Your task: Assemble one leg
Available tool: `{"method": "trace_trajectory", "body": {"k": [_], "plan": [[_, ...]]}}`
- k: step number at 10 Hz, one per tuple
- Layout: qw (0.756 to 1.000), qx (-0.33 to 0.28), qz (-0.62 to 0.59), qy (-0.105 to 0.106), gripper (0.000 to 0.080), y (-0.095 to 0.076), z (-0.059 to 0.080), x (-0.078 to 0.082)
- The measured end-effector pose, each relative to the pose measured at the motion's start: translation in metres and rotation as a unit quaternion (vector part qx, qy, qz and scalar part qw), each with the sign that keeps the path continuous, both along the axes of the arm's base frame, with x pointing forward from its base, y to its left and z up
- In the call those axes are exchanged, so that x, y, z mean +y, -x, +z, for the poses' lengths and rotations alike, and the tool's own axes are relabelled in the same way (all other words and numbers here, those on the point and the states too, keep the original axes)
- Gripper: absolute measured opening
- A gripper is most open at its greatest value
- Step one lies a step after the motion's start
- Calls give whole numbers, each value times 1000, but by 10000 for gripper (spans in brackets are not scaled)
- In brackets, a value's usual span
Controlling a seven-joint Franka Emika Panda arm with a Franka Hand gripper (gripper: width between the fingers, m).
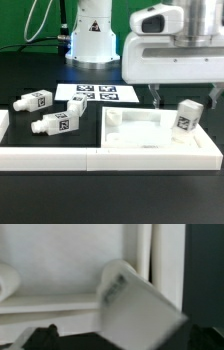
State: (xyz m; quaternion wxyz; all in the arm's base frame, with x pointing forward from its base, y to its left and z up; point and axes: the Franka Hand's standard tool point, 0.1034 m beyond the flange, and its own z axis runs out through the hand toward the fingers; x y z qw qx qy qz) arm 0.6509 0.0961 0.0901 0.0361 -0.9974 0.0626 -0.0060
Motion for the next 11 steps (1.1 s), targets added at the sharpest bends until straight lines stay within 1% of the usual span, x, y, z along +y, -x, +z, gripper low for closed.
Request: {"method": "trace_trajectory", "body": {"k": [2, 3, 5, 7, 8, 10, 11], "plan": [[1000, -2, -4, 2, 649, -1, -6, -2], [1000, -2, -4, 3, 649, 0, -13, -1], [1000, 3, 0, 5, 649, 6, -19, 3], [1000, 10, 0, 3, 649, 9, -18, 7], [1000, 10, -6, 4, 649, 9, -19, 7], [1000, 12, -26, 3, 393, 9, -19, 7], [998, 14, -56, 3, 396, 9, -19, 7]]}}
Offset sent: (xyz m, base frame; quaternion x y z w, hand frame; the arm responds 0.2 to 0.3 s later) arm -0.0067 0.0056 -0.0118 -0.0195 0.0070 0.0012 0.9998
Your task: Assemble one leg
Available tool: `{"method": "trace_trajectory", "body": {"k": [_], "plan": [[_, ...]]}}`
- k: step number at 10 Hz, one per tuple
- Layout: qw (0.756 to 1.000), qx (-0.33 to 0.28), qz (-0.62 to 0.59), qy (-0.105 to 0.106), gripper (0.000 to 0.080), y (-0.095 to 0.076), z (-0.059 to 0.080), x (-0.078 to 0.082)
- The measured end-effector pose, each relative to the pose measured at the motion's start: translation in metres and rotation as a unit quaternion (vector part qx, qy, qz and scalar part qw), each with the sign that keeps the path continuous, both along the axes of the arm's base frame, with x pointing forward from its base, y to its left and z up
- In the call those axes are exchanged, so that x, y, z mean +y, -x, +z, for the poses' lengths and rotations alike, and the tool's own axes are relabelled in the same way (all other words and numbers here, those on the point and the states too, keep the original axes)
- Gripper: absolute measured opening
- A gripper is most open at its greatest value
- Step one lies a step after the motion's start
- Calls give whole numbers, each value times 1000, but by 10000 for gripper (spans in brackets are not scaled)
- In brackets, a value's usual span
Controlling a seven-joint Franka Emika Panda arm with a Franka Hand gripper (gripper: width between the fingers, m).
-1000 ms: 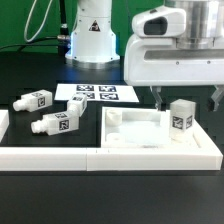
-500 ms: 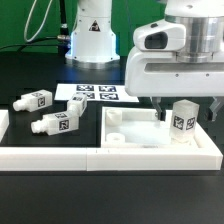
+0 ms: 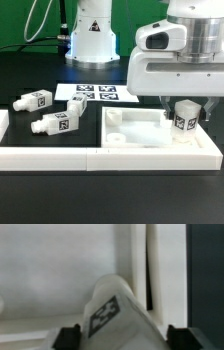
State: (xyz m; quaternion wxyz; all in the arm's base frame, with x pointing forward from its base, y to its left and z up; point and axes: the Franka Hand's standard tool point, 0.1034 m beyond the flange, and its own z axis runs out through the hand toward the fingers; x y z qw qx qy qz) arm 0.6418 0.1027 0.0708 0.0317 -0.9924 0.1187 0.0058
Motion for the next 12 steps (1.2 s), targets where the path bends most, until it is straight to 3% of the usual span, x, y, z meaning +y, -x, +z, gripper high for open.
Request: {"method": "trace_trajectory", "body": {"k": [3, 5, 6, 7, 9, 10, 11, 12], "plan": [[995, 6, -95, 0, 396, 0, 0, 0], [977, 14, -212, 2, 396, 1, -1, -1], [951, 21, -308, 2, 396, 1, -1, -1], [909, 25, -416, -2, 396, 1, -2, 5], [840, 18, -542, -31, 397, 0, -2, 7], [826, 17, -562, -35, 397, 1, -2, 7], [831, 16, -554, -34, 409, 1, -2, 7], [863, 10, -504, -32, 409, 1, -2, 8]]}}
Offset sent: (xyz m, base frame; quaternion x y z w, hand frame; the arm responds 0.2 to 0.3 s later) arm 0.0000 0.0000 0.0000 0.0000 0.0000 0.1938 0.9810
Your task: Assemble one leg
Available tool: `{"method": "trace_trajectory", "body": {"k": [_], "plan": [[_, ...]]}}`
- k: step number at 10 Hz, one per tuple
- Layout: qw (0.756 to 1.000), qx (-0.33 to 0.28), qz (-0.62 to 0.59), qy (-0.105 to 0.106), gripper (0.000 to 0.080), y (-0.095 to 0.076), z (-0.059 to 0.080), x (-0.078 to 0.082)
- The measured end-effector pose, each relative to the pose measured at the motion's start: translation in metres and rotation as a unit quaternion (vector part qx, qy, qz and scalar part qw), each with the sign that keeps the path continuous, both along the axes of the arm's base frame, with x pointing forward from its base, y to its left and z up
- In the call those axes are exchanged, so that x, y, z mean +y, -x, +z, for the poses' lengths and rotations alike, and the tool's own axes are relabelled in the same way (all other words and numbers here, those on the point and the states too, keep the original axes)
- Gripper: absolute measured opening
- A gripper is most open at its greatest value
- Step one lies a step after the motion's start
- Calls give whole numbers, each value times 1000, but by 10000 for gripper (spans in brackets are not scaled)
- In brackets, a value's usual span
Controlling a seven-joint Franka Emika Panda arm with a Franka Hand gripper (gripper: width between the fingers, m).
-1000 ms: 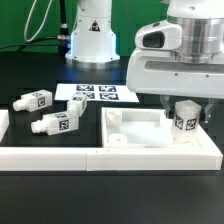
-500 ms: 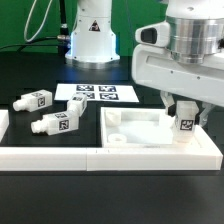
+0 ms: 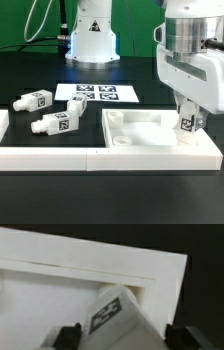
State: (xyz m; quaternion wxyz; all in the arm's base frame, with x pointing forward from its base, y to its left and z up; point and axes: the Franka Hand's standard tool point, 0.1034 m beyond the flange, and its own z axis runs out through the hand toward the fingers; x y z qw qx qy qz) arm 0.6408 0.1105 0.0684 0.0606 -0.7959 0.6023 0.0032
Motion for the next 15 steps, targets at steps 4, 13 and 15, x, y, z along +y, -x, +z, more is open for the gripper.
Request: {"method": "trace_trajectory", "body": {"k": [4, 13, 15], "plan": [[955, 1, 297, 11, 647, 13, -4, 21], [651, -25, 757, 50, 649, 6, 6, 4], [531, -31, 845, 52, 649, 3, 4, -8]]}}
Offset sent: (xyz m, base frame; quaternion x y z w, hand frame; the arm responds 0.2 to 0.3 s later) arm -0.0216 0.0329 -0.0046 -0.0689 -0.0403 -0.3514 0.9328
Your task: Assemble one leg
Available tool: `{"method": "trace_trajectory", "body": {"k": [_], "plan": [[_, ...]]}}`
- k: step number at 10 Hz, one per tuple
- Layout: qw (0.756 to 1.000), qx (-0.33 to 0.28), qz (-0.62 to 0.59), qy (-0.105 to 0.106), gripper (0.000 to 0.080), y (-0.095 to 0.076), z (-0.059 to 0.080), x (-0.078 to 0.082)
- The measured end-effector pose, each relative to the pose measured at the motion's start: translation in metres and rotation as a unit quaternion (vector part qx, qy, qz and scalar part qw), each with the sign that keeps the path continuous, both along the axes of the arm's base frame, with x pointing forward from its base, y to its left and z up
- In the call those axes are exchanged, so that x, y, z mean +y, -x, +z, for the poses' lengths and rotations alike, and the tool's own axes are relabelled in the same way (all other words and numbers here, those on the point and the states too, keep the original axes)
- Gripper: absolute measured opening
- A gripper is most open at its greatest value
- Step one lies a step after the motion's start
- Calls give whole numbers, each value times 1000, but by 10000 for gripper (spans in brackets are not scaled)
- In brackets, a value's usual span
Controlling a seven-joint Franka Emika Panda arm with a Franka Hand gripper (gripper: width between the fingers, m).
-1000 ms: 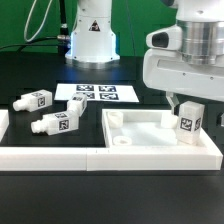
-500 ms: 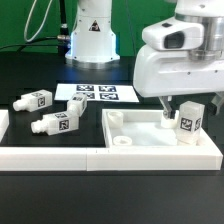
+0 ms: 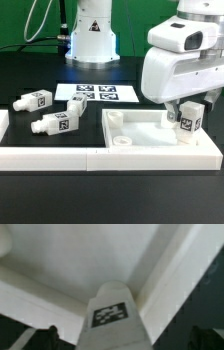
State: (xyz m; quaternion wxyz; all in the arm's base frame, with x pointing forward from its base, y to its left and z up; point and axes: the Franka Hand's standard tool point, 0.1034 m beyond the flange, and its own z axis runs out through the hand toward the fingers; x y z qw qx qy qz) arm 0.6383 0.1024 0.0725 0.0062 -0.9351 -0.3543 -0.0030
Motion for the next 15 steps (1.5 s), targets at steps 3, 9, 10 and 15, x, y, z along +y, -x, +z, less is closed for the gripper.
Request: {"method": "trace_trajectory", "body": {"k": [3, 9, 10, 15], "plan": [[999, 1, -44, -1, 520, 0, -1, -3], [956, -11, -292, -7, 286, 1, -2, 2], [935, -17, -355, -10, 286, 2, -3, 6], [759, -10, -649, -48, 287, 2, -5, 12]]}}
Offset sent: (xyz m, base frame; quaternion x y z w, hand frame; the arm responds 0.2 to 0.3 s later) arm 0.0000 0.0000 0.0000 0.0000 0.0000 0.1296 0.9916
